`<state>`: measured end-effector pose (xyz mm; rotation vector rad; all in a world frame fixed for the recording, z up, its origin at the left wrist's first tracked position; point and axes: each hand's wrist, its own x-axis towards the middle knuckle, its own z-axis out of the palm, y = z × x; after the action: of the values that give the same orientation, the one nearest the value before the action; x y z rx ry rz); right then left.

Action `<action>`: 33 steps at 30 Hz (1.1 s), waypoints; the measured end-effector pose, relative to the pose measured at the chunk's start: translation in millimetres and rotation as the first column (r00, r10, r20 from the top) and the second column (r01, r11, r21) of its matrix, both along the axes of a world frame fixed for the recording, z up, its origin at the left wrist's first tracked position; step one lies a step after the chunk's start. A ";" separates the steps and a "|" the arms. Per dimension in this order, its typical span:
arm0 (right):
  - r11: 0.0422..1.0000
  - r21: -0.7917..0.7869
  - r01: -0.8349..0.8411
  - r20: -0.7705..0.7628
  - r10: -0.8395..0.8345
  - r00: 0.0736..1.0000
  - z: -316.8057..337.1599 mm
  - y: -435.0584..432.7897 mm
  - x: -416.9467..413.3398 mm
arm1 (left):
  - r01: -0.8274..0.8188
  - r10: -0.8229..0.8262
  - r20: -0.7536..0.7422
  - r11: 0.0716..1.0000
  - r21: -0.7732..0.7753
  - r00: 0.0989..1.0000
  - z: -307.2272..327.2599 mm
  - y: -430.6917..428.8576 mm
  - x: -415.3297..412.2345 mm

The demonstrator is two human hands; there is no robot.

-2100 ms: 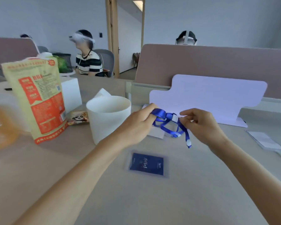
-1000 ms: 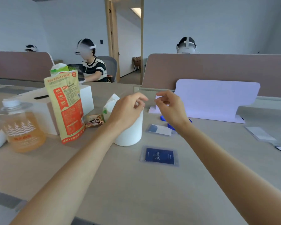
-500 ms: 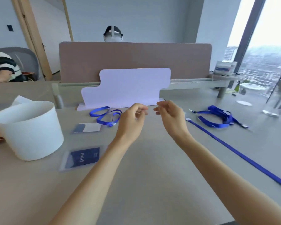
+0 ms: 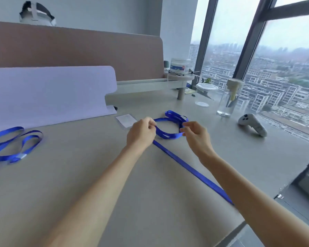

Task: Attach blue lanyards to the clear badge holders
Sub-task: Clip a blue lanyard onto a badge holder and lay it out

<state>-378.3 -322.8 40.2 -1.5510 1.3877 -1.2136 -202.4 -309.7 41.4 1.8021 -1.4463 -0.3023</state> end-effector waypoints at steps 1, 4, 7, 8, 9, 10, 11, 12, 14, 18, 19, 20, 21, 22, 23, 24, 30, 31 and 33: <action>1.000 0.009 0.002 -0.018 -0.002 1.000 -3.5 -8.7 -3.9 | -0.017 0.017 0.021 1.000 0.013 1.000 0.5 -12.2 -1.3; 0.999 0.031 -0.011 -0.067 0.013 0.998 -9.6 -33.2 -5.9 | -0.057 0.049 0.124 0.997 0.058 0.991 -3.5 -48.8 -0.7; 1.000 0.010 -0.025 -0.148 0.027 0.989 -12.9 -57.3 -0.5 | -0.067 0.050 0.179 0.994 0.091 0.983 -15.3 -83.1 7.5; 1.000 -0.003 -0.022 -0.183 0.021 0.983 -14.5 -64.2 1.0 | -0.056 0.033 0.207 0.993 0.108 0.978 -18.3 -92.0 9.9; 1.000 -0.016 -0.021 -0.213 0.017 0.977 -16.7 -69.8 1.7 | -0.044 0.008 0.253 0.990 0.134 0.967 -20.5 -99.3 10.6; 0.999 -0.033 -0.024 -0.241 0.015 0.970 -20.6 -76.6 1.8 | -0.038 -0.015 0.311 0.985 0.166 0.950 -22.6 -107.1 10.3; 0.998 -0.051 -0.030 -0.269 0.015 0.963 -24.5 -79.9 0.9 | -0.041 -0.034 0.356 0.979 0.199 0.934 -23.2 -111.3 8.8; 0.997 -0.064 -0.037 -0.301 0.016 0.953 -27.7 -82.9 -0.8 | -0.041 -0.051 0.387 0.973 0.225 0.921 -23.0 -115.6 6.5; 0.996 -0.068 -0.053 -0.347 0.027 0.937 -34.0 -88.8 -4.6 | -0.041 -0.078 0.452 0.968 0.248 0.889 -24.8 -128.5 2.0; 0.993 -0.068 -0.092 -0.380 0.060 0.923 -37.9 -92.2 -11.5 | -0.047 -0.096 0.514 0.965 0.258 0.852 -26.0 -145.5 -2.1; 0.993 -0.069 -0.099 -0.389 0.065 0.919 -38.0 -93.4 -12.7 | -0.037 -0.098 0.497 0.966 0.255 0.862 -25.5 -146.2 -2.8; 0.992 -0.071 -0.104 -0.401 0.067 0.914 -38.0 -94.6 -13.7 | -0.020 -0.104 0.468 0.967 0.253 0.878 -25.0 -146.6 -3.6; 0.992 -0.073 -0.103 -0.408 0.065 0.911 -38.2 -95.6 -14.9 | 0.000 -0.108 0.429 0.969 0.246 0.897 -23.7 -145.3 -4.6; 0.993 -0.070 -0.096 -0.418 0.058 0.906 -38.3 -97.0 -16.1 | 0.021 -0.108 0.371 0.972 0.232 0.922 -22.8 -144.4 -5.1; 0.995 -0.064 -0.082 -0.436 0.046 0.899 -37.8 -98.5 -17.4 | 0.037 -0.099 0.301 0.978 0.205 0.949 -20.1 -141.2 -6.1; 0.997 -0.057 -0.061 -0.460 0.028 0.888 -36.8 -99.3 -18.8 | 0.047 -0.084 0.215 0.984 0.171 0.973 -17.1 -137.1 -6.9; 0.983 -0.178 0.048 -0.394 -0.116 0.912 -23.3 -92.6 -15.4 | 0.182 -0.221 -0.560 0.975 -0.125 0.799 26.2 -98.3 -8.9; 0.977 -0.211 0.026 -0.362 -0.103 0.927 -18.3 -88.5 -12.9 | 0.202 -0.258 -0.613 0.966 -0.160 0.747 35.5 -91.7 -8.8; 0.964 -0.264 -0.046 -0.317 -0.041 0.948 -5.4 -78.5 -6.6 | 0.218 -0.308 -0.694 0.951 -0.217 0.651 53.6 -79.1 -9.2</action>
<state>-384.9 -401.3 34.9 -2.0113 1.4660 -1.2268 -211.6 -388.8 94.9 1.1389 -1.0927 -0.9514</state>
